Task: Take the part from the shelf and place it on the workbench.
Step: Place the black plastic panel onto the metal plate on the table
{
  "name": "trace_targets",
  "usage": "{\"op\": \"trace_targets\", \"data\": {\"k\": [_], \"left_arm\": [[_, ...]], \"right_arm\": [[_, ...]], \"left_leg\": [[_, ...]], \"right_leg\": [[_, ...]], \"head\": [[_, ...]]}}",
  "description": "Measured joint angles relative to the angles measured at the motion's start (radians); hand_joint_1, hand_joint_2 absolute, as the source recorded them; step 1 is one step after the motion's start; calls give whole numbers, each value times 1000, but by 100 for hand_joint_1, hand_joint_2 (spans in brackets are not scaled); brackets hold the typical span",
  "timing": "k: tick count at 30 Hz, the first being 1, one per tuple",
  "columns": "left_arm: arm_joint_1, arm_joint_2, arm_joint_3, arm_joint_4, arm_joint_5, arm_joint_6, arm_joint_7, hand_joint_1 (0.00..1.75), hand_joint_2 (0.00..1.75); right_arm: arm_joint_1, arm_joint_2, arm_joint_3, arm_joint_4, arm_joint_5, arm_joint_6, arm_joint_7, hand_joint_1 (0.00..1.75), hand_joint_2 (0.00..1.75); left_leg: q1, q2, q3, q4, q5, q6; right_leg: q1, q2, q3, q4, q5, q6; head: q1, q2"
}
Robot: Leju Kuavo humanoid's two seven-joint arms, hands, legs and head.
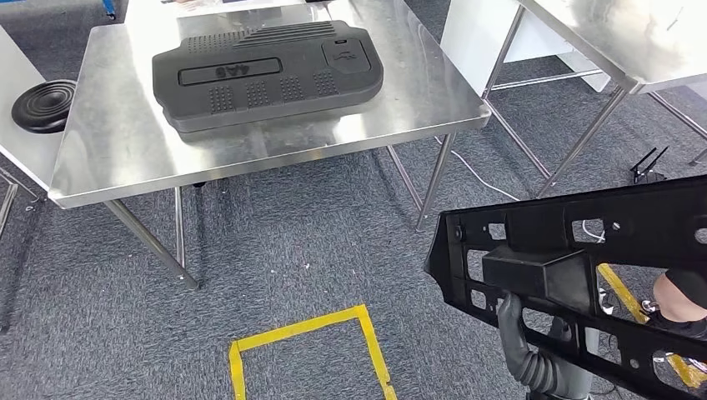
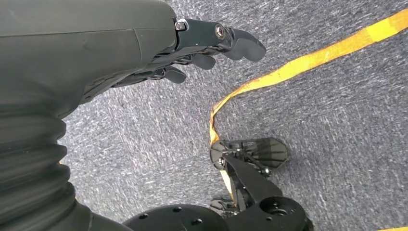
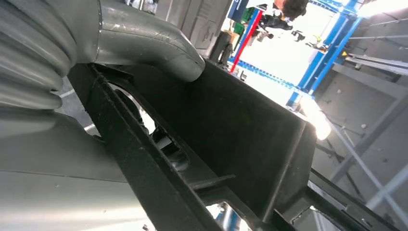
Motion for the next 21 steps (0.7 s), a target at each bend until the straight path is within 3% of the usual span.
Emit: {"op": "trace_targets", "data": {"k": [2,5,6,7,8,10,11,12,14,16,18,20,21], "left_arm": [[0,-1,0,0,-2,0,-2,0,175],[-2,-2,1,0,-5,0,-2,0,175],[-2,-2,1,0,-6,0,-2,0,175],[-1,-3,1,0,-6,0,-2,0,175],[-1,-3,1,0,-6,0,-2,0,175],[-2,-3,1,0,-7,0,-2,0,175],[-2,-2,1,-1,-7,0,-2,0,175],[-1,-2,1,-1,-7,0,-2,0,175],[0,-2,1,-1,-7,0,-2,0,175],[1,-3,1,-1,-9,-1,-2,0,175],[1,-3,1,-1,-10,-1,-2,0,175],[0,-4,2,-1,-10,-1,-3,0,175],[1,-4,2,-1,-10,-1,-3,0,175]], "right_arm": [[4,1,-4,-11,12,-3,-2,150,175],[9,1,-13,-18,22,-6,-2,150,175],[11,1,-15,-18,24,-7,-2,150,175],[12,1,-17,-19,25,-7,-2,150,175],[13,1,-18,-20,25,-7,-2,150,175],[14,1,-20,-22,27,-8,-2,150,175],[15,1,-21,-24,27,-8,-2,150,175],[16,1,-21,-25,27,-9,-2,150,175],[17,1,-21,-28,29,-10,-1,150,175],[17,1,-22,-29,32,-11,1,150,175],[17,1,-23,-29,33,-11,2,150,175],[17,1,-23,-29,33,-11,3,150,175],[17,1,-23,-29,34,-11,4,150,175]], "left_leg": [[6,1,16,-23,12,12],[9,-1,22,-32,16,16],[9,-3,21,-31,16,15],[10,-6,22,-31,15,12],[13,-10,23,-30,14,7],[15,-20,24,-25,10,-10],[14,-24,25,-21,7,-19],[12,-27,25,-19,4,-28],[13,-31,27,-21,4,-41],[18,-24,24,-10,-4,-50],[20,-9,-10,69,-54,-55],[20,-1,-77,204,-118,-56],[20,-1,-104,255,-133,-56]], "right_leg": [[2,0,-20,53,-28,-6],[2,0,-125,248,-109,-21],[1,0,-150,289,-118,-18],[0,0,-155,291,-111,-10],[-3,0,-139,250,-87,1],[-9,4,-74,112,-28,21],[-10,5,-49,61,-7,19],[-10,7,-36,35,4,11],[-5,5,-32,34,10,-15],[-7,0,-28,35,13,-32],[-8,-6,-26,33,14,-44],[-1,-12,-24,34,10,-51],[2,-16,-23,34,9,-54]], "head": [[2,0],[5,0],[5,0],[5,0],[5,0],[6,0],[6,0],[6,0],[6,0],[6,0],[5,0],[6,0],[6,0]]}}
